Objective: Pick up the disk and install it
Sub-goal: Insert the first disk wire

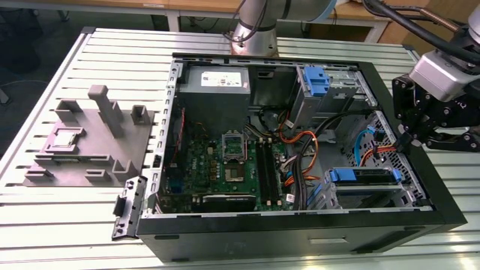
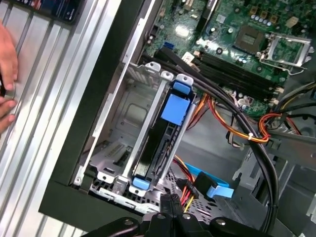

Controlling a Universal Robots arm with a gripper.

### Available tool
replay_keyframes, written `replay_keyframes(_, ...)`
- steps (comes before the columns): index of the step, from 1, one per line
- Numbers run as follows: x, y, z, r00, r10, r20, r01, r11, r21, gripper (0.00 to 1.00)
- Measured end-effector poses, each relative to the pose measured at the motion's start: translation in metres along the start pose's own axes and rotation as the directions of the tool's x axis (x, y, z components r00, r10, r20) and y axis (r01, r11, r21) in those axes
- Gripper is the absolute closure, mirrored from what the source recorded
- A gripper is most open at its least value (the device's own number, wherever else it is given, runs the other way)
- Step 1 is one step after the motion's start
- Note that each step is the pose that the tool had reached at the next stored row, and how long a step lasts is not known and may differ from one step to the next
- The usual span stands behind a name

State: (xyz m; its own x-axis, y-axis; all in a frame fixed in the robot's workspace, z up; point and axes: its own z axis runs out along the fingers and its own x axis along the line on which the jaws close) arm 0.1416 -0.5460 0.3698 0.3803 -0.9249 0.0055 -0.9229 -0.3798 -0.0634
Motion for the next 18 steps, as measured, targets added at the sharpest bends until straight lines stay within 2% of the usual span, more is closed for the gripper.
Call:
replay_keyframes(5,-0.0002,0.0001,0.0023,0.9986,-0.051,-0.0087,0.052,0.9984,0.0238,0.9)
replay_keyframes(7,-0.002,-0.0007,0.0027,0.9985,-0.054,-0.0102,0.055,0.9982,0.0258,0.9)
replay_keyframes(11,-0.0097,-0.0046,0.0032,0.9984,-0.055,-0.0142,0.055,0.9982,0.0247,0.9)
replay_keyframes(13,-0.0115,-0.0058,0.004,0.9982,-0.056,-0.0181,0.057,0.9981,0.0249,0.9)
replay_keyframes(18,-0.0116,-0.0058,0.0062,0.9927,-0.118,-0.0267,0.119,0.9923,0.037,0.9)
